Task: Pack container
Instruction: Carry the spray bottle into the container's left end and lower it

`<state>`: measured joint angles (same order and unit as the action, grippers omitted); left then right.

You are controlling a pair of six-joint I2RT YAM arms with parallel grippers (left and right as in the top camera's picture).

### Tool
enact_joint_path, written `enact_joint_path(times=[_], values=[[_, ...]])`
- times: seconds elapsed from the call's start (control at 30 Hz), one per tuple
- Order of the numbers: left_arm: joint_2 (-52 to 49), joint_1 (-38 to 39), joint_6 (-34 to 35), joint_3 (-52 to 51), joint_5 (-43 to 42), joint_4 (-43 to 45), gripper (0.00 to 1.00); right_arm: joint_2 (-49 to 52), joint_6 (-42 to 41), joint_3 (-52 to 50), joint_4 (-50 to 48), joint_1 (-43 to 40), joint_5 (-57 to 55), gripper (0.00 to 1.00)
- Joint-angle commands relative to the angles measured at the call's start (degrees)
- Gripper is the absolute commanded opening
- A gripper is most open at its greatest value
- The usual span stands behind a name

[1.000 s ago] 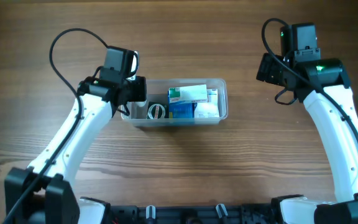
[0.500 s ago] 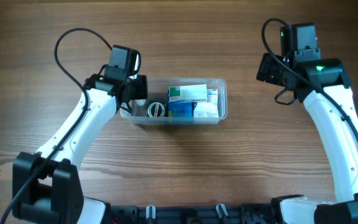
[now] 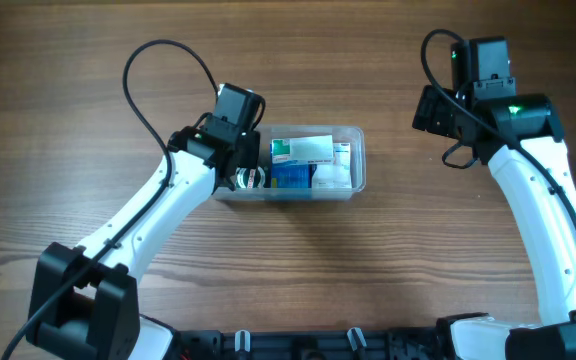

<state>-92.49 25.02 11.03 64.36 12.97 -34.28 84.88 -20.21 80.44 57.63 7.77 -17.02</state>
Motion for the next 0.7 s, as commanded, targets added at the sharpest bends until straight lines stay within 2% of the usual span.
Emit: enact_joint_path(times=[0.0, 0.37, 0.67], values=[[-0.33, -0.15, -0.26, 0.15, 4.04, -0.20, 0.04, -0.22, 0.70, 0.07, -0.17, 0.02, -0.96, 1.00], [-0.76, -0.44, -0.02, 0.15, 3.13, 0.24, 0.04, -0.22, 0.68, 0.07, -0.17, 0.02, -0.96, 1.00], [-6.23, -0.85, 0.42, 0.15, 2.93, 2.14, 0.04, -0.22, 0.68, 0.07, -0.17, 0.02, -0.96, 1.00]])
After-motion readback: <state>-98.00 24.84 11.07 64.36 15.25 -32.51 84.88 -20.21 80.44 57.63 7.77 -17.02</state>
